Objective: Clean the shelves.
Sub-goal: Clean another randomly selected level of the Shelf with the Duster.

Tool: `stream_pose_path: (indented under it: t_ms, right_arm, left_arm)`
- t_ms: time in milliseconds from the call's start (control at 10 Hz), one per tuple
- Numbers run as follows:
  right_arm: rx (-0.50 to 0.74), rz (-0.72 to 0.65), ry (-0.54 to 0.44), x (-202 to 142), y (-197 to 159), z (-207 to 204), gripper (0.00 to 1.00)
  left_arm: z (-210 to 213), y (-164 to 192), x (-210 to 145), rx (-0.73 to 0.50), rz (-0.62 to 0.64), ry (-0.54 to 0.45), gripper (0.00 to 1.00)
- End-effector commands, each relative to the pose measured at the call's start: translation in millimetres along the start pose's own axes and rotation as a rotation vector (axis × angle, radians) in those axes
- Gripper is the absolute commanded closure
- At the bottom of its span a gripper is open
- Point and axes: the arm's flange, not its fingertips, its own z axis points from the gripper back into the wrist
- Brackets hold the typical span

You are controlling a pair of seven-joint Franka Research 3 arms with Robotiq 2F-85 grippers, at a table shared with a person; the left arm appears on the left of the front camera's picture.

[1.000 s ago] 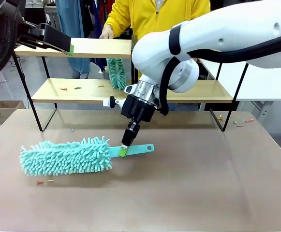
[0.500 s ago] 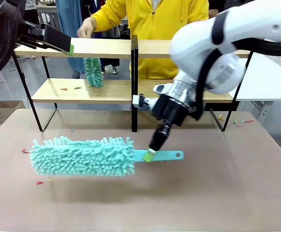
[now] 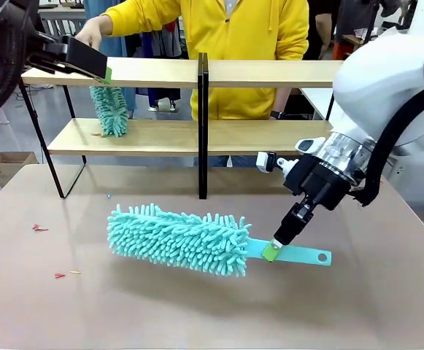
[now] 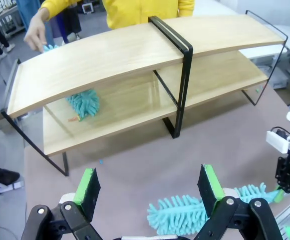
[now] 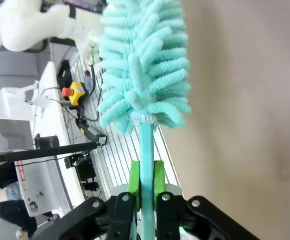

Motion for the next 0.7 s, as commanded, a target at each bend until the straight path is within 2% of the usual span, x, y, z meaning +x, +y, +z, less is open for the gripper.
stream_pose_path:
  t_ms: [0,200,300,500,600]
  right_arm:
    - [0.021,0.060,0.031,21.4,-7.8,-3.5,0.88]
    - [0.021,0.060,0.031,21.4,-7.8,-3.5,0.88]
    - [0.015,0.025,0.019,10.2,-1.8,-5.9,0.88]
    - [-0.022,-0.006,0.004,25.4,-11.3,-7.4,0.88]
    - [-0.024,-0.027,0.030,16.6,-9.6,-3.9,0.88]
  left_arm:
    - [0.3,1.3,-2.5,0.003,0.002,-0.001,0.00]
    - [0.3,1.3,-2.5,0.003,0.002,-0.001,0.00]
    - [0.3,1.3,-2.5,0.003,0.002,-0.001,0.00]
    - [0.3,1.3,-2.5,0.003,0.002,-0.001,0.00]
    - [0.3,1.3,-2.5,0.003,0.002,-0.001,0.00]
